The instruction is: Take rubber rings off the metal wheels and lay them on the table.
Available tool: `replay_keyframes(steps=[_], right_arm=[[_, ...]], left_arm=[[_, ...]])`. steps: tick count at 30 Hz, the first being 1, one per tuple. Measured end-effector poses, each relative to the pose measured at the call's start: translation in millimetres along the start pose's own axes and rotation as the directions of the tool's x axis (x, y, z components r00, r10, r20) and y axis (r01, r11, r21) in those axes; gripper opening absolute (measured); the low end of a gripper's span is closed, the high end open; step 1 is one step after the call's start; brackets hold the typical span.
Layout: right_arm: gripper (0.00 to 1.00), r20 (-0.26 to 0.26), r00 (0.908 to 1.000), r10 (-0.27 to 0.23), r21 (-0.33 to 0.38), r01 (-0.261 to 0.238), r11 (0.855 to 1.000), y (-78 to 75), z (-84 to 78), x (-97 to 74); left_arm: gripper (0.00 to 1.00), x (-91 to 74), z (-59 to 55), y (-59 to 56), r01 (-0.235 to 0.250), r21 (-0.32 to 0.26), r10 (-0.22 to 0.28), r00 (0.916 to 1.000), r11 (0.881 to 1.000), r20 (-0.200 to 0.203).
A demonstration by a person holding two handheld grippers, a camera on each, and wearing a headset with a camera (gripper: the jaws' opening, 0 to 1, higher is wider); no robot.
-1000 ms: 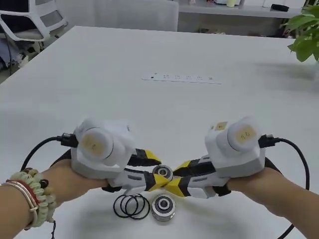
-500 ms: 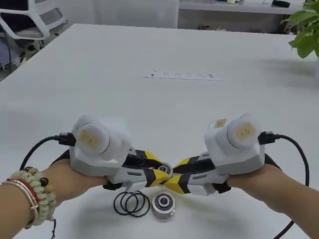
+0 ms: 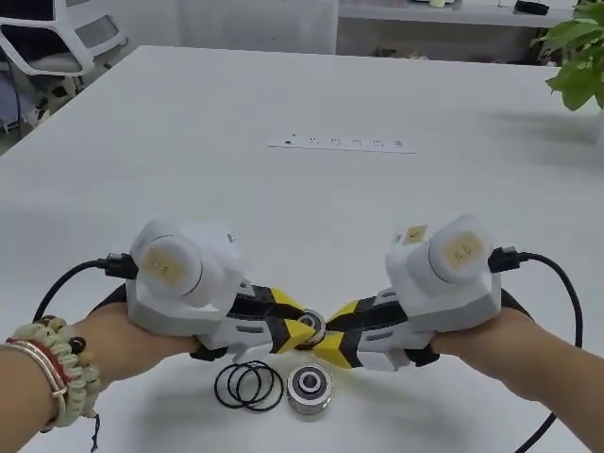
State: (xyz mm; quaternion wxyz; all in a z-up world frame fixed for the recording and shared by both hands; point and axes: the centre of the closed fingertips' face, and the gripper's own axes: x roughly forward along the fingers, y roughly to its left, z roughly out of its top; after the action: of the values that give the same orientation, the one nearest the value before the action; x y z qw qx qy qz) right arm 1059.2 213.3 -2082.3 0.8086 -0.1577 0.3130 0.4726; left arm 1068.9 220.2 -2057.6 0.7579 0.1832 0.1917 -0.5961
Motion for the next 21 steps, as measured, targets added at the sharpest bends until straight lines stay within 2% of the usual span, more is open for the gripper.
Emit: replay_keyframes(steps=[2,7,9,15,19,21], right_arm=[[0.0,0.005,0.9998,0.018,0.005,-0.018,1.0,2.4,-0.3,-3.5],[0.0,0.004,1.0,0.001,0.033,-0.001,0.999,-0.6,0.6,-2.9],[0.02,0.008,1.0,0.003,0.062,-0.004,0.998,-1.8,1.3,-4.3],[0.08,0.017,0.9997,0.015,0.075,-0.016,0.997,0.1,2.4,-4.5],[0.23,0.044,0.9982,0.04,0.1,-0.044,0.994,5.3,8.4,-2.2],[0.24,0.043,0.9984,0.037,0.098,-0.041,0.994,6.5,9.9,1.2]], left_arm=[[0.07,0.0,-0.7,0.6,-0.001,-0.002,0.001,1.0,1.0,0.001],[0.07,-0.2,-1.0,-0.2,-0.001,0.006,0.001,1.0,1.0,0.004],[0.07,-0.1,-1.0,-0.2,-0.001,0.009,0.001,1.0,1.0,0.005],[0.07,-0.1,-1.3,-0.7,0.0,0.008,0.0,1.0,1.0,0.008],[0.07,-0.1,-1.2,-0.9,0.001,0.007,-0.001,1.0,1.0,0.01],[0.07,0.1,-1.3,-0.8,0.001,0.006,-0.001,0.9999,1.0,0.011]])
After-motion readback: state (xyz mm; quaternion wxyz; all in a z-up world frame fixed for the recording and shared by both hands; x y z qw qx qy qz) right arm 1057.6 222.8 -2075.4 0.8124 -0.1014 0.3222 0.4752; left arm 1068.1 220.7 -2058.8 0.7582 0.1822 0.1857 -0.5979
